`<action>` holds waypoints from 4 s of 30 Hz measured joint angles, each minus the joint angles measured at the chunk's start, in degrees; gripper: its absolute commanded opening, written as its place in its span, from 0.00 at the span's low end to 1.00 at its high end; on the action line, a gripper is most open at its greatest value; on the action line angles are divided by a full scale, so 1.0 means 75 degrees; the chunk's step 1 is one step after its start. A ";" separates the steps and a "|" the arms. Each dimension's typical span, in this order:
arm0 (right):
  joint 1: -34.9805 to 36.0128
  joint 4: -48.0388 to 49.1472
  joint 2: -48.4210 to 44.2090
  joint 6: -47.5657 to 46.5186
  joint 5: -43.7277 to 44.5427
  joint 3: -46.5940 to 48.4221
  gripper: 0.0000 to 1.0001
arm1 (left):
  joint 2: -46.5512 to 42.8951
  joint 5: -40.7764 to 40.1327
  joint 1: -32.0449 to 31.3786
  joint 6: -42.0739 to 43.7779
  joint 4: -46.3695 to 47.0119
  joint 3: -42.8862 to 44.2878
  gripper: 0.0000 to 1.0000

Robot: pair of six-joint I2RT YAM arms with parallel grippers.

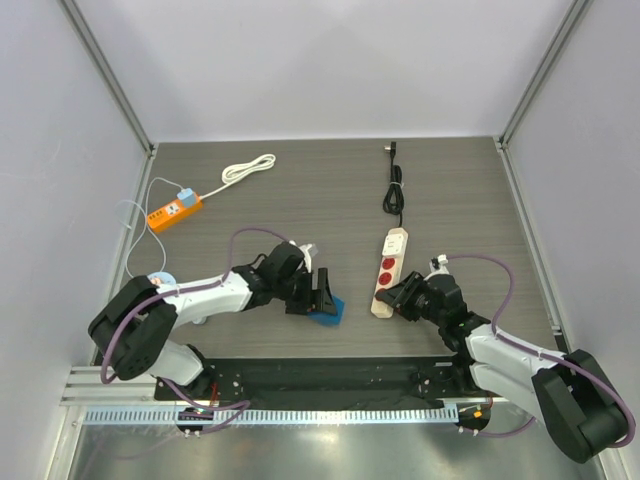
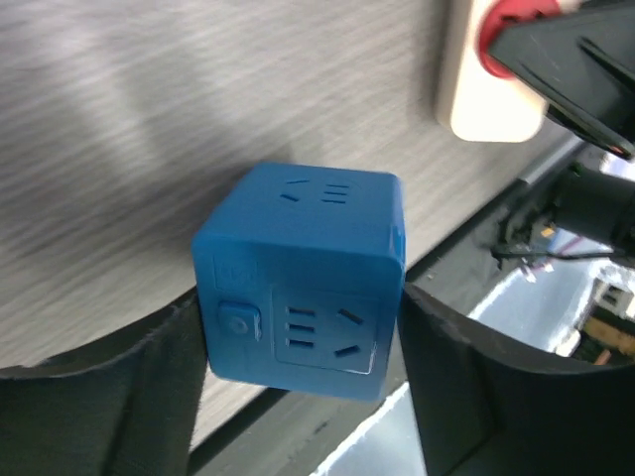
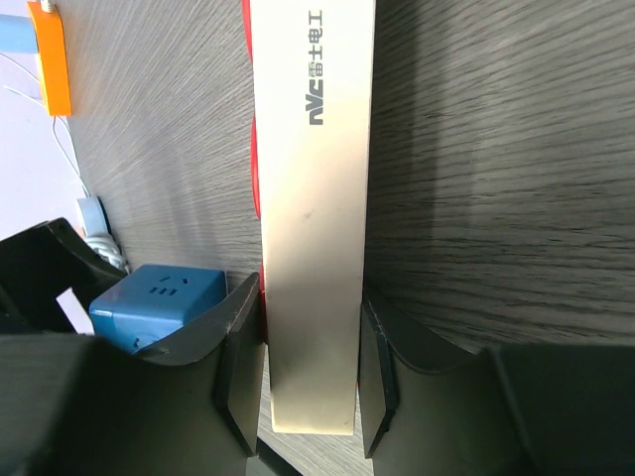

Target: Pull the plug off the socket

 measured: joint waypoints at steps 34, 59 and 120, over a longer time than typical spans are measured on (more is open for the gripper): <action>0.0000 0.0111 0.0076 -0.0545 -0.0239 0.0000 0.01 | 0.4421 -0.2154 -0.0399 0.1285 -0.3191 0.7493 0.94; 0.0000 0.0044 0.0006 -0.0539 -0.0245 0.0003 0.01 | 0.6624 -0.3028 -0.0898 0.1378 -0.3873 0.9742 0.81; -0.0050 -0.0863 -0.0880 -0.0729 -0.0157 -0.0061 0.02 | 0.5141 -0.0667 0.0061 0.0880 -0.1786 0.7324 0.10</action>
